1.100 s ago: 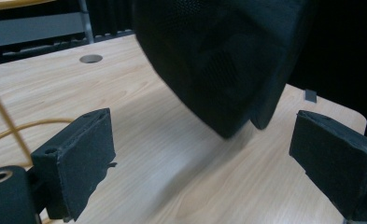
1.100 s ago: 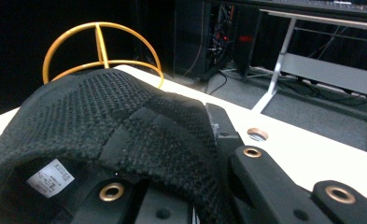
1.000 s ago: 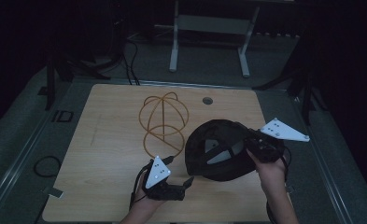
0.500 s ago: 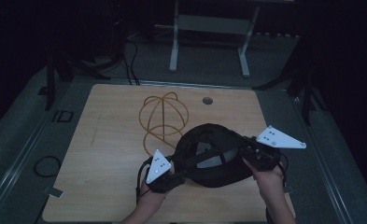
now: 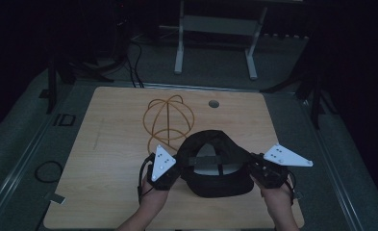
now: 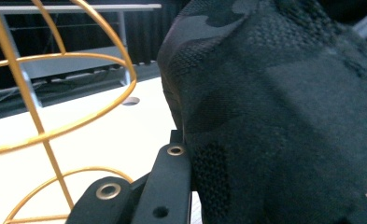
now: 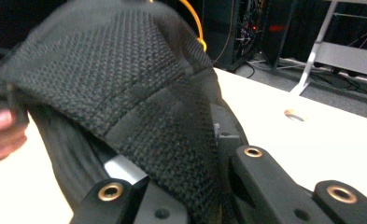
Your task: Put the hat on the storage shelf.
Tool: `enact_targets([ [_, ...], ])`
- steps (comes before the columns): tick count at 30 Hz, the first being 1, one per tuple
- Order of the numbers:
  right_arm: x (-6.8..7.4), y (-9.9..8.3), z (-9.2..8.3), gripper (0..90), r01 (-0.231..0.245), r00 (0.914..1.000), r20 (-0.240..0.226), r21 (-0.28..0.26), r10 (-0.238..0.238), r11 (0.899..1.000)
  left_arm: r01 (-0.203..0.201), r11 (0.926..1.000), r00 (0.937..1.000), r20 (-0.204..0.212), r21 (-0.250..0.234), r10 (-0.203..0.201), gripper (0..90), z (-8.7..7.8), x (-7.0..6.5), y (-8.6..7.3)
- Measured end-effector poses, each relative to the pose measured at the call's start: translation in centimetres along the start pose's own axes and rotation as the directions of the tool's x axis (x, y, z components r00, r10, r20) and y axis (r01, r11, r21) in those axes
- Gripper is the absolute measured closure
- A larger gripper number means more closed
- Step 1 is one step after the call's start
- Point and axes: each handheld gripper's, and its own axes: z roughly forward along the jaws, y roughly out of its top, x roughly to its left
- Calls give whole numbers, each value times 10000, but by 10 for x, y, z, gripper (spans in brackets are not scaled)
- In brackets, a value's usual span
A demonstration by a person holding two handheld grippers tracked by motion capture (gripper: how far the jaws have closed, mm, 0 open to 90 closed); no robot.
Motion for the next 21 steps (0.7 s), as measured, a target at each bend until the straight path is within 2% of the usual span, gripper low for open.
enact_targets([
  [5, -1, -8, -8, 849, -140, 9999, -14, -62, 140, 9999, -319, 9995, 9995, 14, 46, 319, 893, 2, -5, 10],
  [10, -2, -12, -21, 749, -141, 9997, -214, -133, 138, 9998, -457, 9989, 9989, 67, 35, 457, 892, 4, -9, 19],
  [16, -4, -19, -36, 528, -198, 9954, -940, 46, 202, 9998, -510, 9986, 9987, 42, -127, 511, 894, 4, -13, 26],
  [21, -4, -28, -40, 456, -65, 9892, -1463, 436, 128, 9990, -659, 9974, 9978, 6, -292, 659, 894, 6, -18, 31],
])
